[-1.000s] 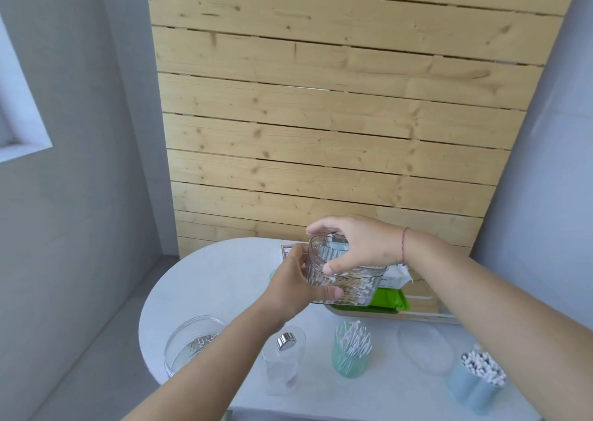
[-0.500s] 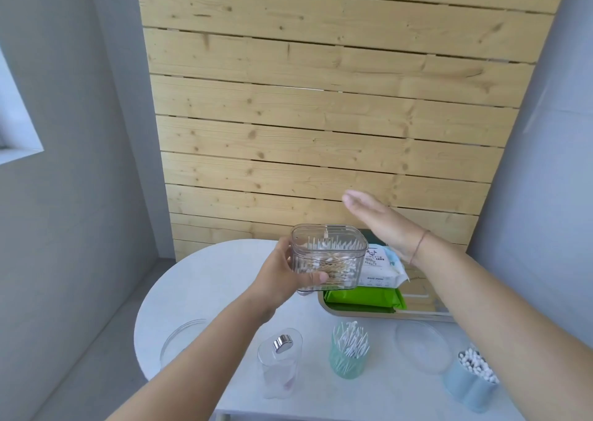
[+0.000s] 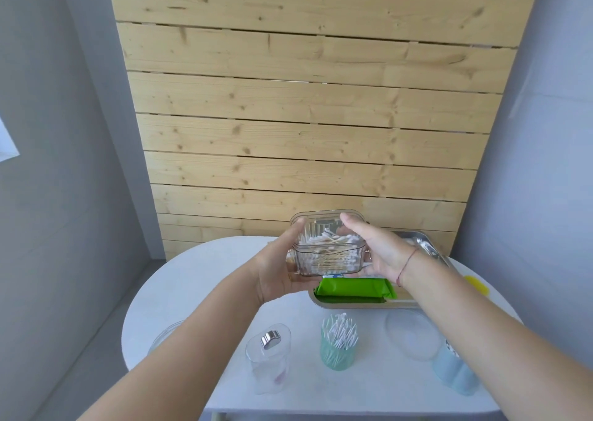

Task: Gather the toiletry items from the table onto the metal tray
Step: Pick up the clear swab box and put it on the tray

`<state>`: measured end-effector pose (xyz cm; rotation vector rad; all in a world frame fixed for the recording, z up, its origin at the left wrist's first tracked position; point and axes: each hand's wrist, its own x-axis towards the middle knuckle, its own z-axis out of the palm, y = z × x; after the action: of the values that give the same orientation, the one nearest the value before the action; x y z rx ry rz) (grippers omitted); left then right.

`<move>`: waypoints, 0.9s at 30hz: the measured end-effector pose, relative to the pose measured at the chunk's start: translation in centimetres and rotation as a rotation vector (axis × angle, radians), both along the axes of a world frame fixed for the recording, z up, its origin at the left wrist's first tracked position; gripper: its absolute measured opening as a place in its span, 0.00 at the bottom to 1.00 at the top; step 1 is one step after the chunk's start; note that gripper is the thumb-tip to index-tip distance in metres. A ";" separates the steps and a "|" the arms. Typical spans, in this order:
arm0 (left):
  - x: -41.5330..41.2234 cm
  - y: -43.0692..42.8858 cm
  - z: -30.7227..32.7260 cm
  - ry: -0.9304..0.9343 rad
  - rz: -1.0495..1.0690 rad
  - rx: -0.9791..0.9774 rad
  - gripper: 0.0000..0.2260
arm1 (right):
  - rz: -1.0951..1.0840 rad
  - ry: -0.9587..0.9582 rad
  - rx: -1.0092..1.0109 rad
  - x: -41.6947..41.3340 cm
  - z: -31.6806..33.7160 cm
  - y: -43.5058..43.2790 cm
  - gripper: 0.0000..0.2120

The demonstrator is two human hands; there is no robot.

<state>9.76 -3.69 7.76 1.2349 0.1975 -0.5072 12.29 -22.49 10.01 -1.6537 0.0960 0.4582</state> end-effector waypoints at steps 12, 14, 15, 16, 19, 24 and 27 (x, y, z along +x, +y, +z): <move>0.8 -3.0 -0.7 -0.002 0.145 -0.052 0.18 | -0.084 0.058 0.016 0.8 -1.2 -2.1 0.18; 1.7 -4.4 0.1 0.009 0.116 -0.033 0.18 | -0.109 0.036 0.042 1.4 -0.8 -3.4 0.17; 2.3 -5.5 0.8 0.003 0.091 0.009 0.19 | -0.143 0.022 0.054 1.8 -0.4 -4.4 0.18; 2.7 -6.5 1.6 -0.014 0.070 0.066 0.21 | -0.192 0.012 0.068 2.3 0.0 -5.3 0.19; 5.0 -10.4 3.4 -0.086 0.062 0.186 0.28 | -0.370 0.003 0.106 4.2 1.3 -8.8 0.19; 8.9 -15.7 4.5 -0.127 0.047 0.198 0.12 | -0.503 -0.036 0.079 8.3 1.4 -13.7 0.24; 10.9 -18.3 4.1 -0.106 0.051 0.175 0.11 | -0.541 -0.017 0.085 10.6 0.5 -16.2 0.25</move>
<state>20.70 -21.95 11.85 1.4207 0.1861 -0.3853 22.90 -38.70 10.48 -1.4726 0.4907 0.0342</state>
